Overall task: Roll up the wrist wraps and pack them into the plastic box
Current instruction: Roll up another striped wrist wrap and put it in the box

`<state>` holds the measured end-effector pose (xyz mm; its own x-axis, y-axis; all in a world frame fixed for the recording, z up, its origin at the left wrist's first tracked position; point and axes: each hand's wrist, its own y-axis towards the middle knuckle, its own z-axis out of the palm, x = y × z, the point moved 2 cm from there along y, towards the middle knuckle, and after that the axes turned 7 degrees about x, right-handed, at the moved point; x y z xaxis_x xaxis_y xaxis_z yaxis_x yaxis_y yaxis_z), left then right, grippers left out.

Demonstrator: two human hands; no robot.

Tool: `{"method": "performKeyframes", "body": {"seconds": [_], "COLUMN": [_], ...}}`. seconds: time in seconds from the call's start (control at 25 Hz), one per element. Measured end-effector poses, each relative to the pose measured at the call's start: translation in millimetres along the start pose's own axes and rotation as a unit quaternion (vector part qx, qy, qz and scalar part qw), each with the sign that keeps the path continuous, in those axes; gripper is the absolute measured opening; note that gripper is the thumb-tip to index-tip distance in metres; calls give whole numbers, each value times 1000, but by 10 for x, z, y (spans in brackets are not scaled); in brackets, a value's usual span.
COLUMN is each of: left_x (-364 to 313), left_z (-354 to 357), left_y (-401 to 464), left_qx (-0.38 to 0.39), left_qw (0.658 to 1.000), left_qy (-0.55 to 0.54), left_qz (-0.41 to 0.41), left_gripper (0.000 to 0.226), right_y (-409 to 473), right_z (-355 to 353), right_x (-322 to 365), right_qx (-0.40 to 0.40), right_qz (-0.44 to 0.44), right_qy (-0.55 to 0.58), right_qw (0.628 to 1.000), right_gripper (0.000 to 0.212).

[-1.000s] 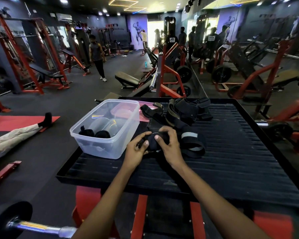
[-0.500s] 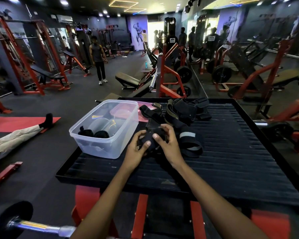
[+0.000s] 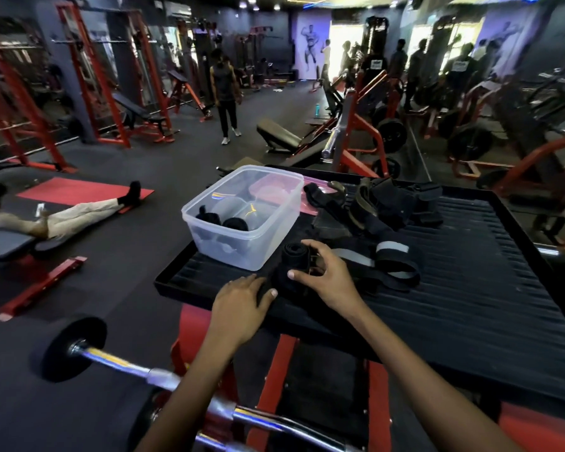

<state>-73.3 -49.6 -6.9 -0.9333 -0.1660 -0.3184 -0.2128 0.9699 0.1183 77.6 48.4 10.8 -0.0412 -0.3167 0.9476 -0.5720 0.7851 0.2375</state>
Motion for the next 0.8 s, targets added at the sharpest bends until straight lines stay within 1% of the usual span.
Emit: {"method": "performKeyframes", "body": {"seconds": [0.04, 0.12, 0.2, 0.28, 0.36, 0.48, 0.56, 0.6, 0.68, 0.72, 0.8], "left_x": [10, 44, 55, 69, 61, 41, 31, 27, 21, 21, 35], "left_z": [17, 49, 79, 103, 84, 52, 41, 35, 19, 18, 41], "left_y": [-18, -42, -59, -57, -65, -84, -100, -102, -111, -114, -103], "left_qx": [0, -2, 6, 11, 13, 17, 29, 32, 33, 34, 41], "left_qw": [1000, 999, 997, 997, 996, 996, 995, 995, 995, 995, 994], "left_qy": [20, 51, 63, 70, 76, 77, 84, 87, 88, 86, 88], "left_qz": [-5, -20, -34, -39, -39, -42, -46, -47, -45, -43, -44], "left_gripper": [71, 81, 86, 87, 87, 83, 74, 73, 80, 80, 70], "right_y": [-14, -27, -45, -71, -89, -54, -12, 10, 42, 54, 68], "right_z": [36, 112, 163, 191, 197, 218, 244, 258, 267, 253, 191], "right_x": [-4, -16, -66, -114, -123, -100, -95, -97, -73, -51, 29], "right_qx": [0, 14, 46, 88, 102, 76, 57, 57, 55, 45, 22], "right_qz": [-5, -4, 11, 36, 55, 69, 84, 91, 94, 91, 82], "right_qy": [-16, -33, -60, -116, -146, -142, -127, -127, -133, -138, -176], "right_qw": [1000, 999, 997, 989, 982, 985, 987, 986, 985, 985, 981], "right_gripper": [53, 49, 51, 58, 59, 52, 49, 49, 49, 49, 54]}}
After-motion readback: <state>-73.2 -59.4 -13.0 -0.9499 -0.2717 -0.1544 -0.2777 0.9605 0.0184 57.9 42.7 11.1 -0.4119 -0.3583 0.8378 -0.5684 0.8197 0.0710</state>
